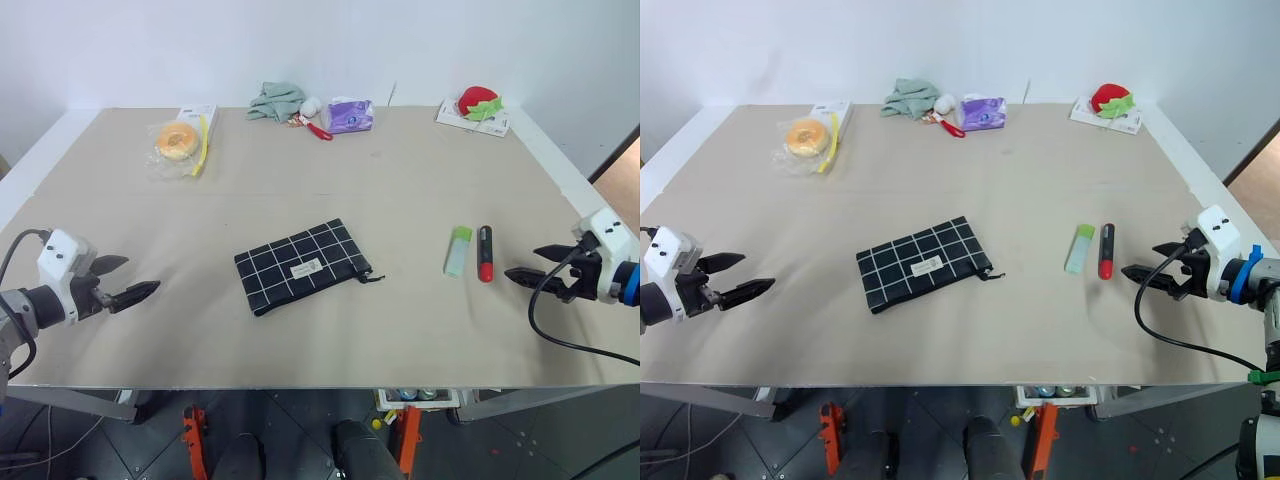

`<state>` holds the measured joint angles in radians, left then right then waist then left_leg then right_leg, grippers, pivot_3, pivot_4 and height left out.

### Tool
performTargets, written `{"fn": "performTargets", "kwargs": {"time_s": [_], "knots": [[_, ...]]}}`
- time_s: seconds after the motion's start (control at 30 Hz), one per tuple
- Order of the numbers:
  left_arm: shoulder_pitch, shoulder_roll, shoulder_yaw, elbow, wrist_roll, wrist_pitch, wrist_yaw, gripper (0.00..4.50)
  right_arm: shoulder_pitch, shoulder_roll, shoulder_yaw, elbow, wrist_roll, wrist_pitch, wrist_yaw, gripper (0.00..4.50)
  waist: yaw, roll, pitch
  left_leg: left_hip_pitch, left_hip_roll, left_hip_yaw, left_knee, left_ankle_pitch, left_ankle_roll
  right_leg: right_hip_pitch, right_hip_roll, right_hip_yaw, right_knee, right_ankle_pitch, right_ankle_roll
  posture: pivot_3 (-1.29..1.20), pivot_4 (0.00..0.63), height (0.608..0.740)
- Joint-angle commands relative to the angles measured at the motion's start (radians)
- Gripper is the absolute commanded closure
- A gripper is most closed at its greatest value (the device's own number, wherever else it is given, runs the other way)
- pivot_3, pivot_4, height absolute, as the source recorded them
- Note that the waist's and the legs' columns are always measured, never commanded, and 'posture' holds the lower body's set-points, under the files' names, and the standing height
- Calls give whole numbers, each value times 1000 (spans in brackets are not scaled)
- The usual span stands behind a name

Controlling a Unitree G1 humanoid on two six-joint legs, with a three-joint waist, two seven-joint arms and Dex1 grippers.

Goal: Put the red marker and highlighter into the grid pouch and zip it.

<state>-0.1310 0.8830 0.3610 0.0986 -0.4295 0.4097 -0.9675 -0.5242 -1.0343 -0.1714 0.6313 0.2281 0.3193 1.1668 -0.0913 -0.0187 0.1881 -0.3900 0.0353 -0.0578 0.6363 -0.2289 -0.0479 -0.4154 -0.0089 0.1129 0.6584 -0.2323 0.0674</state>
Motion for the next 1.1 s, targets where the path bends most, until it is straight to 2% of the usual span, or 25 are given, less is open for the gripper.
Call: {"fn": "performTargets", "kwargs": {"time_s": [0.03,0.9,1.07,1.1], "knots": [[-24,19,9,-2,-1,-9,-5,46,7,-38,-31,-30,3,-1,-5,0,0,0,0,0,0,0,0,0,0,0,0,0,0,0,0,0,150,734],[-58,-3,-3,18,4,-33,6,46,-2,-25,-76,-53,36,11,-35,0,0,0,0,0,0,0,0,0,0,0,0,0,0,0,0,0,150,734],[-74,-24,3,11,-2,-78,5,46,9,26,-133,-245,175,121,-12,0,-3,0,0,0,0,0,0,0,0,0,0,0,1,0,0,0,150,734],[-78,-30,4,10,0,-90,9,7,10,50,-145,-306,214,159,-27,244,-4,0,0,0,1,0,0,0,0,0,1,0,1,0,0,0,150,734]]}}
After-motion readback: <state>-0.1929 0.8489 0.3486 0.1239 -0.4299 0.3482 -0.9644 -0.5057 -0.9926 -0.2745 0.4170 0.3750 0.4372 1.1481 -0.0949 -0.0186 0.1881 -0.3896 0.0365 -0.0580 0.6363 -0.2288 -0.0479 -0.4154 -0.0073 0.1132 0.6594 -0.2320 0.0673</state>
